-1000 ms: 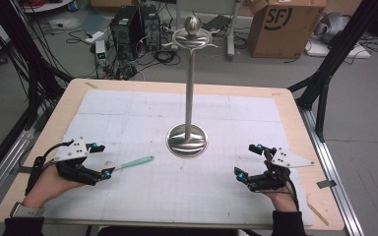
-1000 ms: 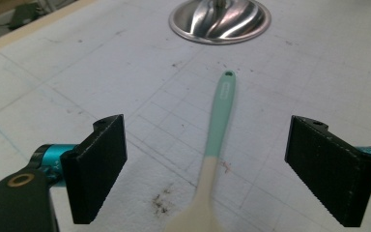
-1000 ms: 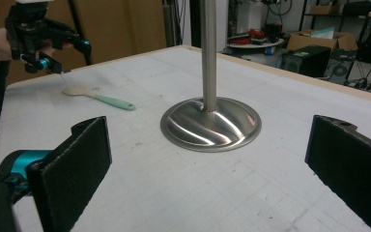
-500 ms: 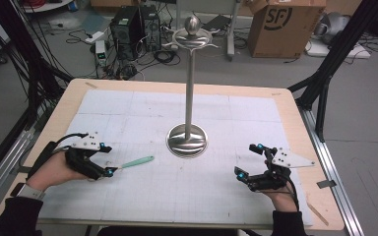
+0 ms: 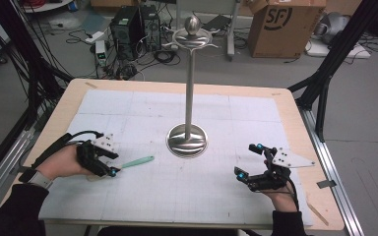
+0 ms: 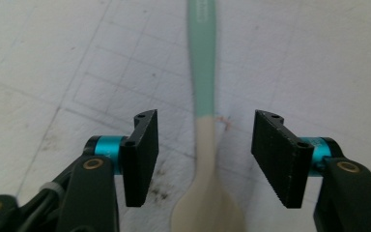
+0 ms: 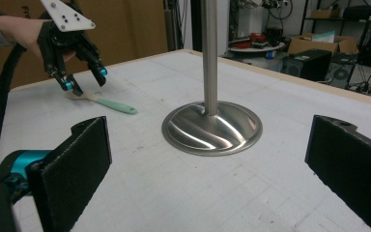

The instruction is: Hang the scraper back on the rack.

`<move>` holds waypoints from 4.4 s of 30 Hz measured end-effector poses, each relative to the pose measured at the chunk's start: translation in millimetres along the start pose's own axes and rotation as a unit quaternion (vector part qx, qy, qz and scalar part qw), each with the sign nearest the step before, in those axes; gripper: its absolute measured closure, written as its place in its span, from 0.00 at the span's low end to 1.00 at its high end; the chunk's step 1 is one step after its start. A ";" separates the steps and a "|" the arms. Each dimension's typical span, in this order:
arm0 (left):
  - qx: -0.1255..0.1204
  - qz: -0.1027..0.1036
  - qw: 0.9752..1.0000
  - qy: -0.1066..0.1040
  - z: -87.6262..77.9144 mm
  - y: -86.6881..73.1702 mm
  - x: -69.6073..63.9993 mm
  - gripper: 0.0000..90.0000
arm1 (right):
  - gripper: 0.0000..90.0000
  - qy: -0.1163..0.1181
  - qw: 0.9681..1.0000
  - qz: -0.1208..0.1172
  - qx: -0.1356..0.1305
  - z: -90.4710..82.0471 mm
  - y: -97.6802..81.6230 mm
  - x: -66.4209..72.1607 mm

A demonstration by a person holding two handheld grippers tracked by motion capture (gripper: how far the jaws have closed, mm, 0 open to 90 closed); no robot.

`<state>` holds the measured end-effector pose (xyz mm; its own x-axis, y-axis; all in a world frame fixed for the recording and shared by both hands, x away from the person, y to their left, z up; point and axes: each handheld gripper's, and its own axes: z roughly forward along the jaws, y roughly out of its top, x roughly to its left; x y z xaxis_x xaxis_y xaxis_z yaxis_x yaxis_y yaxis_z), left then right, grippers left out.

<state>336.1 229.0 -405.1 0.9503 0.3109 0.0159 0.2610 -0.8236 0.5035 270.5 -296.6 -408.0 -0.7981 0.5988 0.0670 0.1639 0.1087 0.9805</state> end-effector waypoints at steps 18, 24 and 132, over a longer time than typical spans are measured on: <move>0.088 -0.005 0.996 0.004 13.5 11.8 2.5 0.75 | 0.02 -0.001 1.000 0.002 0.006 1.0 -0.7 0.2; 0.115 -0.010 0.993 -0.011 16.3 18.9 6.3 0.78 | 0.02 0.000 1.000 0.000 0.012 3.0 -1.6 1.0; -0.404 -0.091 0.897 0.157 -106.7 117.6 -28.1 0.89 | 0.02 -0.002 1.000 -0.005 0.011 1.3 -3.3 -0.5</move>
<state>322.1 174.1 -254.2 0.7772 0.6274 0.0492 0.0782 -0.1738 0.9817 271.1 -296.2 -411.5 -0.7968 0.6015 0.0567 0.1694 0.1324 0.9766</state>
